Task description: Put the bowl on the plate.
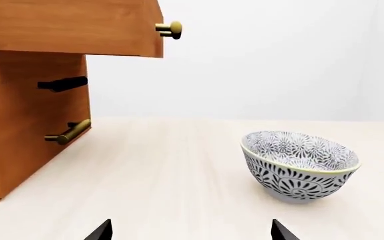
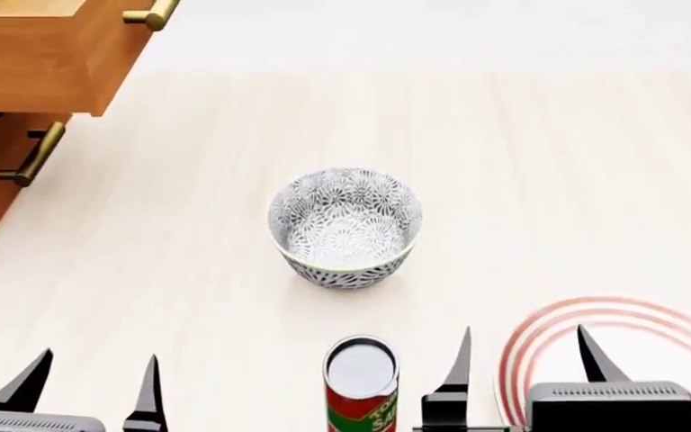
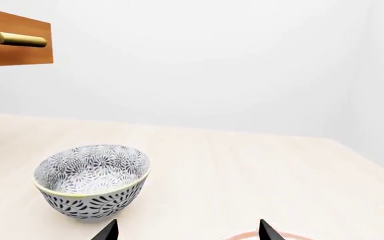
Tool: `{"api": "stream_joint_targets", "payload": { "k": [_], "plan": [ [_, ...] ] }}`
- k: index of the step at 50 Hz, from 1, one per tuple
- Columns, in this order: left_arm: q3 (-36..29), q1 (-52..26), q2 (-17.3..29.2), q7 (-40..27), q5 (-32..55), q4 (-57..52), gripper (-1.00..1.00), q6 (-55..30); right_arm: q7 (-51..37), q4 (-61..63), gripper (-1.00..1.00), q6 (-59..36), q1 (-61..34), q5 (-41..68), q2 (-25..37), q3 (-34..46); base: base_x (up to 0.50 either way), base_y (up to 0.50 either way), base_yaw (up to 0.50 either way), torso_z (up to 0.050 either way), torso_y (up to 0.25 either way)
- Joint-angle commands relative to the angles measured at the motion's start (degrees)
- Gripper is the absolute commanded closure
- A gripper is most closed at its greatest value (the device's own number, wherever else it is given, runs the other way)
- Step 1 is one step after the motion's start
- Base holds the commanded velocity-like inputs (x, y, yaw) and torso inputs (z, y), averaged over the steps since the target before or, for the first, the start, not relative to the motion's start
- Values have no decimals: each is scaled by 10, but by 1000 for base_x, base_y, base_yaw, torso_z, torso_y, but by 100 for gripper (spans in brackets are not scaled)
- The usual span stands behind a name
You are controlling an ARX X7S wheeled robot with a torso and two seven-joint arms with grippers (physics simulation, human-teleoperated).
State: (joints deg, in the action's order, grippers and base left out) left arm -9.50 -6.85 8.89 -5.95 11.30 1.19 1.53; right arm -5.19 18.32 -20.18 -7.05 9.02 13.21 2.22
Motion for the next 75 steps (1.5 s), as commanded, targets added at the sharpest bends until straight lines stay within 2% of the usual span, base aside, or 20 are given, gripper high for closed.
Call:
{"api": "stream_joint_targets", "payload": {
  "k": [1,51,64,75],
  "plan": [
    [-5,-7,1,0,4,13,-100,8,2,-4,-100,-3,-6,7,2,3,164,0,0,0,0],
    [-22,-12,16,-14,17,9,-100,7,-8,-8,-100,-15,-10,24,13,11,165,0,0,0,0],
    [-24,-10,19,-18,20,11,-100,14,-14,12,-100,-66,-29,38,17,13,23,0,0,0,0],
    [-25,-9,23,-22,23,6,-100,12,-16,57,-100,-218,-121,56,35,37,0,0,0,0,0]
  ]
}}
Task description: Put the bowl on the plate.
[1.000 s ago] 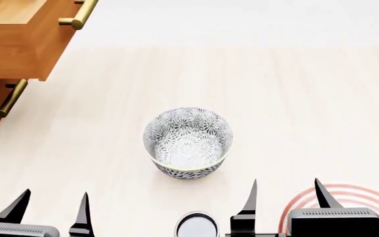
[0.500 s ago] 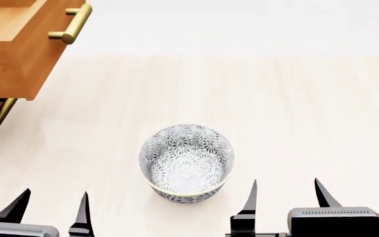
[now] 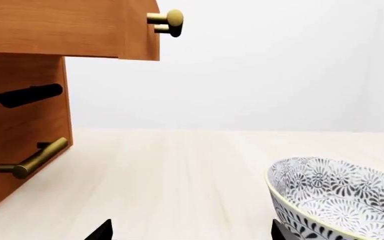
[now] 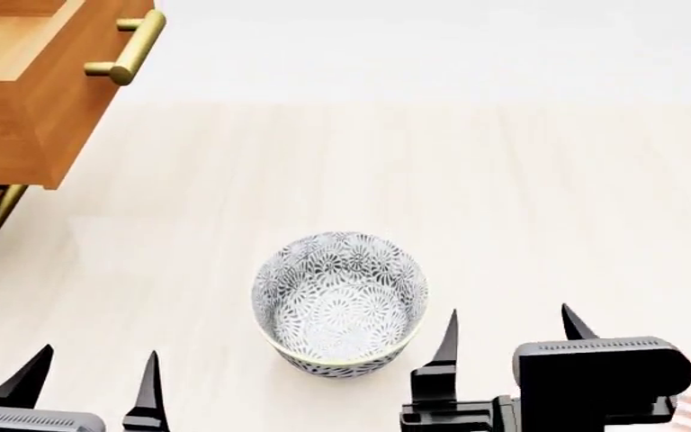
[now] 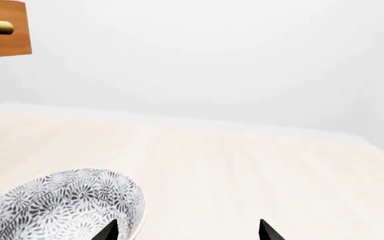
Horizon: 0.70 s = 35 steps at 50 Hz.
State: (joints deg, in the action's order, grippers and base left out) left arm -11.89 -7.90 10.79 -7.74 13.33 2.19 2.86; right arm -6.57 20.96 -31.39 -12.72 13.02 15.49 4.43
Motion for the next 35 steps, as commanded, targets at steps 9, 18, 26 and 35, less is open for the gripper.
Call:
{"api": "stream_joint_targets", "payload": {
  "k": [9,18,26,35],
  "plan": [
    [-4,3,7,-7,3,-10,-100,-1,32,25,-100,-197,-152,40,27,50,0,0,0,0,0],
    [-8,0,9,-10,5,-14,-100,-6,71,-16,-100,-238,-223,50,39,89,0,0,0,0,0],
    [-11,2,12,-13,7,-25,-100,-11,113,-51,-100,-265,-291,58,47,131,0,0,0,0,0],
    [-14,4,14,-15,9,-28,-100,-11,157,-98,-100,-334,-355,94,42,141,0,0,0,0,0]
  ]
}}
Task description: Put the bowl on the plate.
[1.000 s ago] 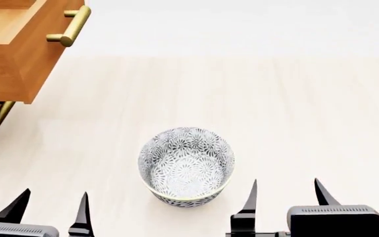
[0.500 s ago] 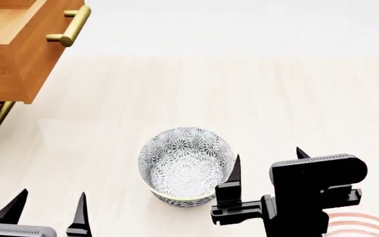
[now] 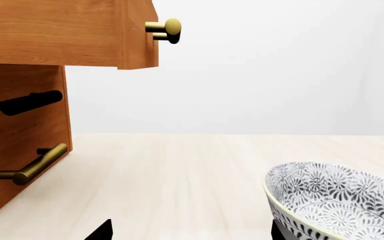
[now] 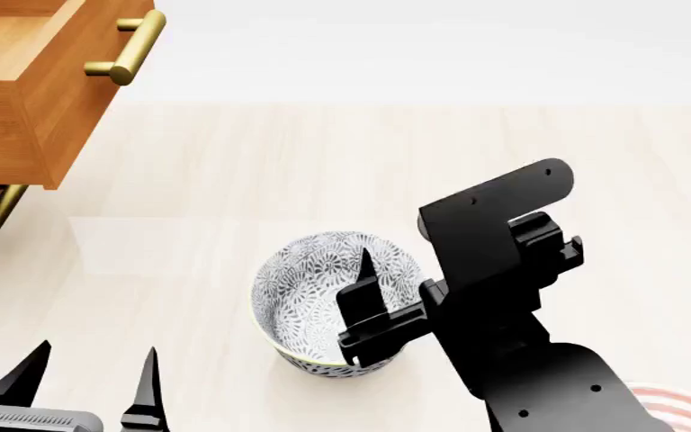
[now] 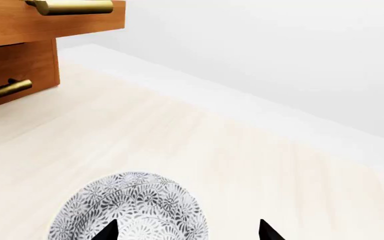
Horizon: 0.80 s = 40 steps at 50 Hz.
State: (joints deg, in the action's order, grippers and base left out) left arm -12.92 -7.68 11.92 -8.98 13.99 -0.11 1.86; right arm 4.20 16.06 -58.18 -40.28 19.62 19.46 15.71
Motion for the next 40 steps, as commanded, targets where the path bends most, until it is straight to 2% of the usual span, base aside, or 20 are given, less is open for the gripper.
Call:
{"api": "stream_joint_targets", "payload": {
  "k": [1,8,9,10,12,23,40],
  "plan": [
    [-3,1,4,-4,3,-11,-100,-6,55,-57,-100,-72,-88,28,4,36,0,0,0,0,0],
    [-5,1,6,-6,3,-10,-100,-6,98,-89,-100,-92,-135,42,10,66,0,0,0,0,0],
    [-5,-1,9,-9,6,-26,-100,-21,105,-96,-100,-99,-145,44,10,73,0,0,0,0,0],
    [-3,-8,19,-24,19,-85,-100,-83,114,-108,-100,-111,-158,49,7,77,0,0,0,0,0],
    [-3,-9,20,-26,21,-91,-100,-91,132,-127,-100,-116,-177,50,8,97,0,0,0,0,0],
    [-5,-10,21,-26,23,-85,-100,-85,173,-199,-100,-116,-236,53,-6,130,0,0,0,0,0],
    [-9,-9,28,-32,28,-100,-100,-93,213,-330,-100,-95,-309,18,-43,227,0,0,0,0,0]
  ]
}}
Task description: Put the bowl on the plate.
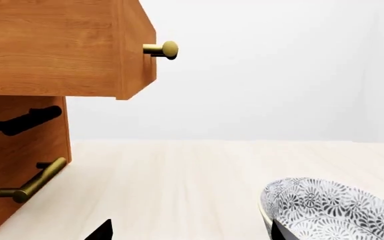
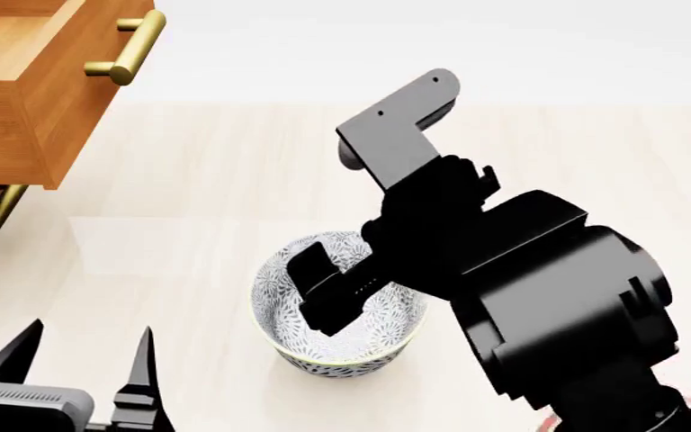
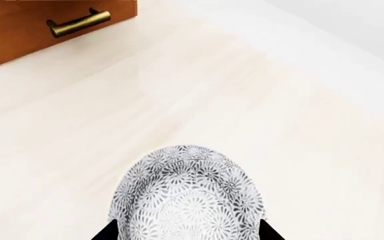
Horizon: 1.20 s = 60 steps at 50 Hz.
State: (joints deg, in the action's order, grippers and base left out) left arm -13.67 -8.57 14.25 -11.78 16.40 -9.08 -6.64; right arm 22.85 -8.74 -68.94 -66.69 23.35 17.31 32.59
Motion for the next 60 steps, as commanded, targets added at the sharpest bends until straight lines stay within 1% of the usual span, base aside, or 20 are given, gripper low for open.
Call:
{"api": "stream_joint_targets", "payload": {
  "k": [1,8,12,20,27,30,40,50,60],
  "plan": [
    [-2,-1,5,-5,3,-11,-100,-8,30,-88,-100,16,-47,-21,-24,64,0,0,0,0,0],
    [-2,2,9,-8,7,-20,-100,-12,48,-170,-100,52,-73,-36,-51,88,0,0,0,0,0],
    [-2,2,10,-9,8,-21,-100,-11,53,-197,-100,67,-83,-37,-67,92,0,0,0,0,0],
    [-4,2,11,-9,10,-19,-100,-8,60,-213,-100,78,-89,-37,-81,99,0,0,0,0,0],
    [-6,1,12,-10,10,-19,-100,-8,60,-165,-100,55,-77,-24,-79,103,0,0,0,0,0],
    [-7,2,12,-10,10,-18,-100,-4,61,-163,-100,56,-73,-24,-81,109,0,0,0,0,0],
    [-9,1,14,-12,12,-19,-100,-6,70,-192,-100,73,-68,-27,-95,127,0,0,0,0,0],
    [-11,0,15,-13,14,-17,-100,-3,81,-260,-100,110,-80,-36,-119,142,0,0,0,0,0],
    [-16,2,16,-17,11,-18,-100,0,85,-284,-100,129,-79,-37,-133,152,0,0,0,0,0]
  ]
}}
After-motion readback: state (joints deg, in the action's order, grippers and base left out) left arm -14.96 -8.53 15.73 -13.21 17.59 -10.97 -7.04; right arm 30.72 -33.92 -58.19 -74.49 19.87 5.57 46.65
